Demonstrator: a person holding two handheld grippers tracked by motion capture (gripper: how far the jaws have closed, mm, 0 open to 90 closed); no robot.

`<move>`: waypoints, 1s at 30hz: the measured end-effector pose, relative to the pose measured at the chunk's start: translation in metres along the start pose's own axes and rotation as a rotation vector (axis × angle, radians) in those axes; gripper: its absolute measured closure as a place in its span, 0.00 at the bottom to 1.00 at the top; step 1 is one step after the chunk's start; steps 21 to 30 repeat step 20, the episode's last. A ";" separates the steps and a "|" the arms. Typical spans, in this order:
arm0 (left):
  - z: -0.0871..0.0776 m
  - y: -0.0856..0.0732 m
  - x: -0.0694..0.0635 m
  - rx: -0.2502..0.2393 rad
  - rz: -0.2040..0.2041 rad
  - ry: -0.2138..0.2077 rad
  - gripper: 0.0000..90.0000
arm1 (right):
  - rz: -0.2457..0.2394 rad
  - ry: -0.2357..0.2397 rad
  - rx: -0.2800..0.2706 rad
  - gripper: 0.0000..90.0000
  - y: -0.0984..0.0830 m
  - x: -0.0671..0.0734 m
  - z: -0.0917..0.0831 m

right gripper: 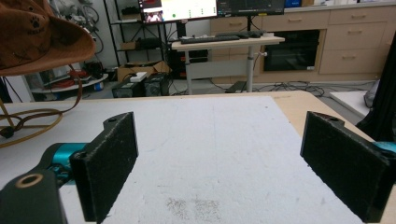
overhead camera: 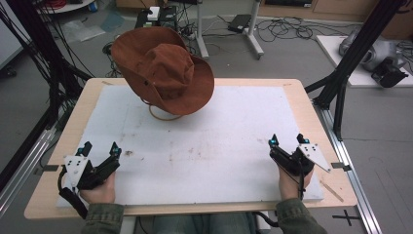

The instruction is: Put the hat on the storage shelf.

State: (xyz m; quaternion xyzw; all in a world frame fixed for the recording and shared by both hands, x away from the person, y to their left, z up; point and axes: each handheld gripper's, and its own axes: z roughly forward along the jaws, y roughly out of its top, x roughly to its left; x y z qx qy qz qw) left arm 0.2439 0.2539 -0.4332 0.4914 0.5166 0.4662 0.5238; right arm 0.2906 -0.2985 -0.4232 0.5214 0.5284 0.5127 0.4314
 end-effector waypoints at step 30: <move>0.000 0.000 0.001 0.006 -0.005 -0.004 0.19 | 0.001 0.010 0.006 0.12 -0.001 0.000 0.001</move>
